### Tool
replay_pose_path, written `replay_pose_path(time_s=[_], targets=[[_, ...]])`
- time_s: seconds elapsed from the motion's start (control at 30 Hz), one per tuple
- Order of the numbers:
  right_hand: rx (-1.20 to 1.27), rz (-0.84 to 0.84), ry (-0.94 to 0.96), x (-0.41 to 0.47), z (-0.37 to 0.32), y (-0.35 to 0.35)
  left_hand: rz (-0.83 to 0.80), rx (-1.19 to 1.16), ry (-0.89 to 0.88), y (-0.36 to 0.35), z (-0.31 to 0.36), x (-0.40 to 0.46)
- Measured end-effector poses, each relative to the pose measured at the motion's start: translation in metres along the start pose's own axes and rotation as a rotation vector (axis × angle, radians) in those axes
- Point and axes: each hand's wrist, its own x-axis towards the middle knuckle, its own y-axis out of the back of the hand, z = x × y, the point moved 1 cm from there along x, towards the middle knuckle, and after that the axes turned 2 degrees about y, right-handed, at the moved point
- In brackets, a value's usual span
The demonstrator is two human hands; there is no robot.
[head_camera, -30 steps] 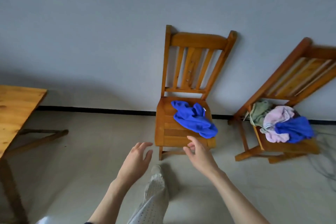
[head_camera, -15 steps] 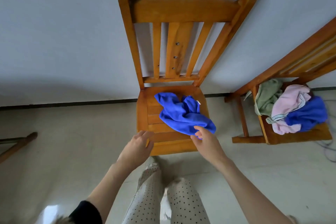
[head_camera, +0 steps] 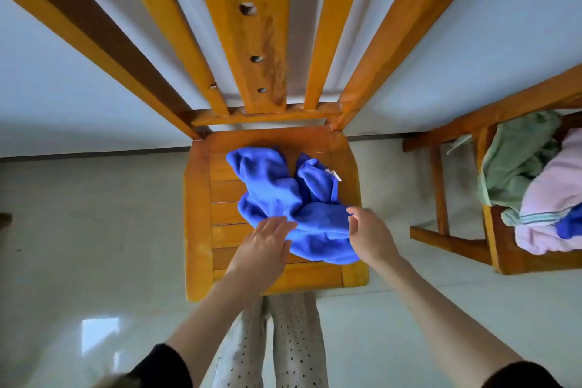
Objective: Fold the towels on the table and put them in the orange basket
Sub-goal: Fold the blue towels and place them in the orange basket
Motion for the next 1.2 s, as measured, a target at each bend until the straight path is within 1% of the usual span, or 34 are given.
replay_pose_path(time_s=[0.1,0.17,0.27,0.33,0.4,0.47,0.5,0.53,0.57,0.6,0.67,0.73,0.77,0.83,0.9,0.97,1.03,1.1,1.2], targets=[[-0.095,0.003,0.035,0.023,0.006,-0.011,-0.025,0.143,-0.041,-0.016,0.000,0.025],[-0.202,-0.037,0.019,0.032,0.009,-0.018,-0.067,0.244,-0.056,-0.025,-0.001,0.036],[-0.260,-0.070,0.005,0.036,0.013,-0.029,-0.116,0.364,-0.021,-0.035,-0.004,0.042],[-0.245,-0.042,0.032,0.033,0.014,-0.032,-0.159,0.417,0.018,-0.038,-0.007,0.038],[-0.215,0.036,0.084,0.023,0.013,-0.031,-0.147,0.453,0.002,-0.038,-0.006,0.033],[-0.106,0.135,0.153,0.008,0.010,-0.026,-0.057,0.402,-0.022,-0.034,-0.002,0.033],[-0.002,0.153,0.194,0.000,0.007,-0.022,-0.003,0.351,-0.039,-0.030,0.001,0.035],[0.117,0.136,0.230,-0.008,0.004,-0.019,0.032,0.289,-0.071,-0.027,0.004,0.038],[0.215,0.097,0.257,-0.016,0.002,-0.015,0.026,0.233,-0.110,-0.024,0.008,0.041],[0.269,0.059,0.283,-0.023,0.000,-0.013,-0.020,0.186,-0.144,-0.021,0.013,0.045],[0.307,0.037,0.324,-0.034,-0.001,-0.008,-0.173,0.130,-0.165,-0.017,0.022,0.053],[0.339,0.043,0.340,-0.041,0.001,-0.005,-0.255,0.167,-0.183,-0.014,0.031,0.058],[0.339,0.041,0.340,-0.042,0.003,-0.003,-0.250,0.177,-0.185,-0.012,0.034,0.058],[0.307,0.033,0.329,-0.045,0.006,-0.001,-0.186,0.138,-0.163,-0.004,0.038,0.053],[0.268,0.001,0.325,-0.044,0.007,0.001,-0.092,0.072,-0.148,0.005,0.038,0.042],[0.212,-0.028,0.337,-0.046,0.004,0.003,-0.055,-0.014,-0.107,0.016,0.037,0.028],[0.114,0.008,0.370,-0.049,0.000,0.008,-0.126,-0.081,-0.029,0.028,0.033,0.014],[-0.009,0.087,0.417,-0.054,-0.006,0.017,-0.262,-0.093,0.051,0.037,0.031,0.001],[-0.187,0.152,0.495,-0.066,-0.022,0.037,-0.339,-0.206,0.116,0.053,0.033,-0.020]])
